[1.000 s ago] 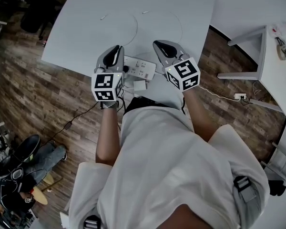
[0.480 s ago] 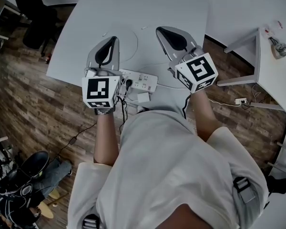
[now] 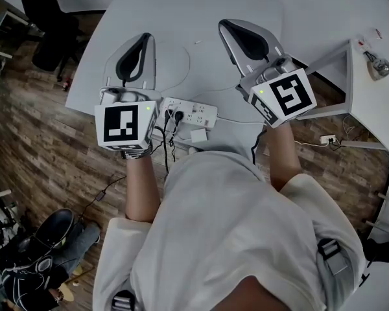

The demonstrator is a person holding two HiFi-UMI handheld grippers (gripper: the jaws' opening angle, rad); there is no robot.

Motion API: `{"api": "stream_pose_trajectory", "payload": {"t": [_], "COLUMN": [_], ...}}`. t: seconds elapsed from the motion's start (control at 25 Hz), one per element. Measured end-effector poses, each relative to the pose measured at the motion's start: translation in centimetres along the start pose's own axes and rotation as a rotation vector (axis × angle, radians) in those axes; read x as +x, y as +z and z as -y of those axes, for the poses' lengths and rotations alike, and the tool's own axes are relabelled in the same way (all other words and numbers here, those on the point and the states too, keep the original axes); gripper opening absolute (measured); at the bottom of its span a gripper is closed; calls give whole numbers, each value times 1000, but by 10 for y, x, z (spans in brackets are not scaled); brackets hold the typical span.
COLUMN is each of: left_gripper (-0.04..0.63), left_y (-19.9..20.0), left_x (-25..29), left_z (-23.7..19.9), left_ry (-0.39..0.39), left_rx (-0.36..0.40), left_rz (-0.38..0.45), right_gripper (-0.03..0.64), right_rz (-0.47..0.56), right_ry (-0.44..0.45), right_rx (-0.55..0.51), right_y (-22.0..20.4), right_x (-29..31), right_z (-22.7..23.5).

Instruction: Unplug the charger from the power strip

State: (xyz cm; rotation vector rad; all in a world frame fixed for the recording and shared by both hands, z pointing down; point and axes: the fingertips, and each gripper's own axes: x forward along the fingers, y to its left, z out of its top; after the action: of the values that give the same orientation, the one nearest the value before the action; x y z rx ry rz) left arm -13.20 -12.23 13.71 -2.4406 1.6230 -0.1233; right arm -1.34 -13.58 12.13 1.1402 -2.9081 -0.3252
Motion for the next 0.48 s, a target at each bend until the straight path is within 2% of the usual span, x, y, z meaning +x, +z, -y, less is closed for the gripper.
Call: {"api": "stream_pose_trajectory", "payload": {"t": [0.48], "left_gripper": [6], "left_y": [-18], "left_x": [16], "left_z": [-2], "left_ry": [-41], "left_rx": [-16], "left_rz": [-52], "right_gripper": [0], "right_rz": [-66], "right_ry": [0], "right_rx": [23], "right_y": [-25], "right_x": [7], "right_z": [3]}}
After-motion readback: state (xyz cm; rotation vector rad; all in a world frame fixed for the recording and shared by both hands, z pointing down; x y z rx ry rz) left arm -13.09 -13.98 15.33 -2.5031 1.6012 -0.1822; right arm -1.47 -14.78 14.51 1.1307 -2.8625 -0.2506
